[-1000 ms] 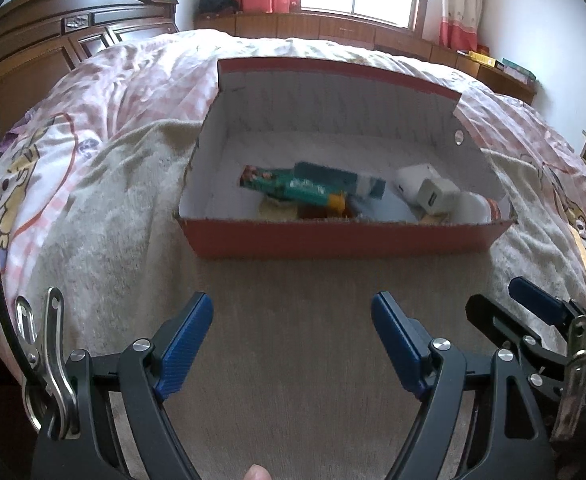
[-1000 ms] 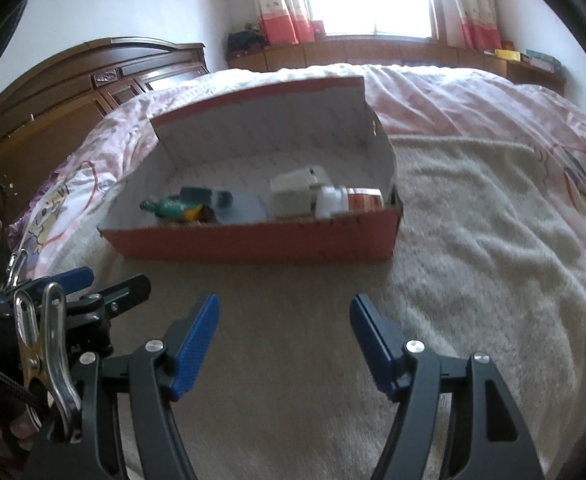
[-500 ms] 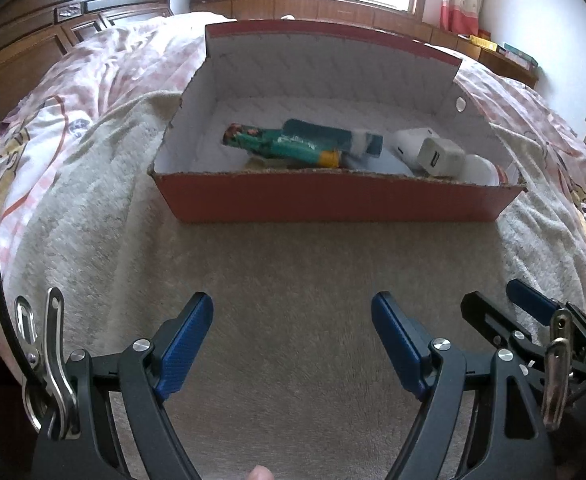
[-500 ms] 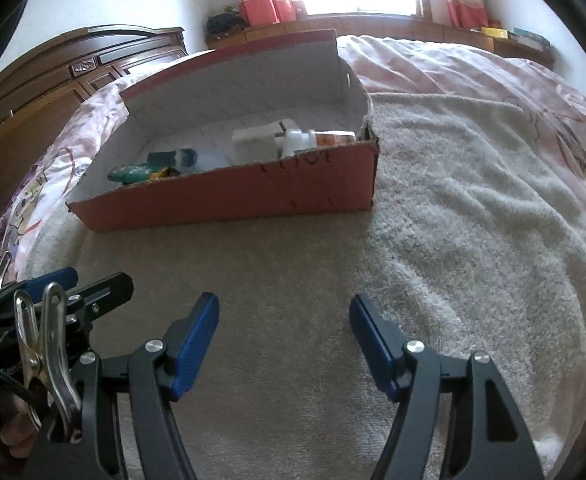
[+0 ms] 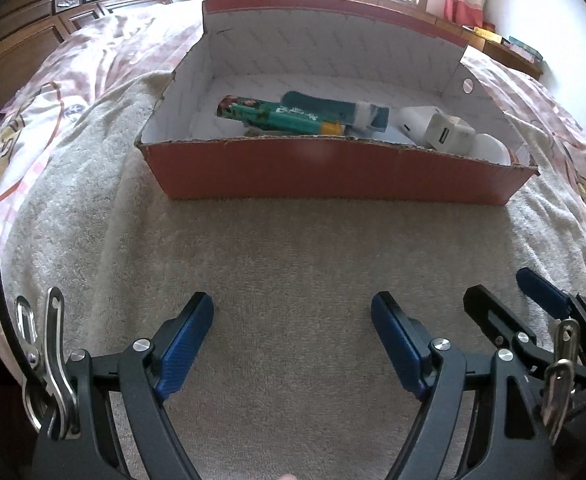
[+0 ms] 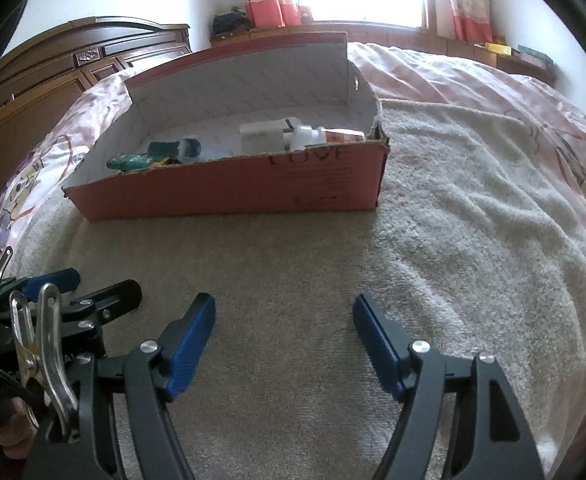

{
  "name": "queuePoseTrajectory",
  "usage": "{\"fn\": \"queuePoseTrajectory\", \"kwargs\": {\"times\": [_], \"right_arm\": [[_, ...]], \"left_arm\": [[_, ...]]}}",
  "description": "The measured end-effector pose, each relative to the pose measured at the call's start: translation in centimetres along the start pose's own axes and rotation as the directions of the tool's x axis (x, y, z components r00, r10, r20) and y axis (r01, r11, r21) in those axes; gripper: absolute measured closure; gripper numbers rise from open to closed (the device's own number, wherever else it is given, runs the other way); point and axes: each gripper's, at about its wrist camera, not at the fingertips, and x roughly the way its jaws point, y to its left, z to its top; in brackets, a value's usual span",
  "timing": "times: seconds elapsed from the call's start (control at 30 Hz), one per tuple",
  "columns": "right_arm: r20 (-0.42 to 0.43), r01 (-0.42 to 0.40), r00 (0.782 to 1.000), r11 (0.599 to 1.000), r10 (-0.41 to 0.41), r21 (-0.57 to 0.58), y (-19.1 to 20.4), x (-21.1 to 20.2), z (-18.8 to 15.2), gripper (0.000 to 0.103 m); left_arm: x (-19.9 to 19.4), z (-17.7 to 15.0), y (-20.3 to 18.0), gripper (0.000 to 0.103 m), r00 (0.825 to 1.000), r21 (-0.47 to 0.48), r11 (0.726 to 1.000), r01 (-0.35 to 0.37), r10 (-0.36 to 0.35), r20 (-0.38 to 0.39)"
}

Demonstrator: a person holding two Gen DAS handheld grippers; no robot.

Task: Organize rigid objects
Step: 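Withdraw both tools away from the box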

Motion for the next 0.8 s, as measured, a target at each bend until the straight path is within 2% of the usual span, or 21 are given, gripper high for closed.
{"fn": "queuePoseTrajectory", "kwargs": {"times": [0.8], "right_arm": [[0.002, 0.000, 1.000, 1.000, 0.000, -0.002, 0.02, 0.06, -0.07, 0.026]], "left_arm": [[0.12, -0.06, 0.09, 0.020, 1.000, -0.003, 1.000, -0.014, 0.014, -0.002]]}}
